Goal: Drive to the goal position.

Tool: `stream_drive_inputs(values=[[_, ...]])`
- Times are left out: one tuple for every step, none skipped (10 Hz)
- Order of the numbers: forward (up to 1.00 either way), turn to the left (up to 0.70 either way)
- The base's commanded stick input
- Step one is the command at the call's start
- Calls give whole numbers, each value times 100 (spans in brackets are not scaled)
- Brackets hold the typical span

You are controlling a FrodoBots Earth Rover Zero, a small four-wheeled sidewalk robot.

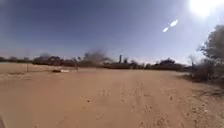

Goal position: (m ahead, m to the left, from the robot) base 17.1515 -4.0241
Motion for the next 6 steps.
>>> stream_drive_inputs(values=[[100, 0], [100, 0], [100, -1], [100, -6], [100, -12], [100, -18]])
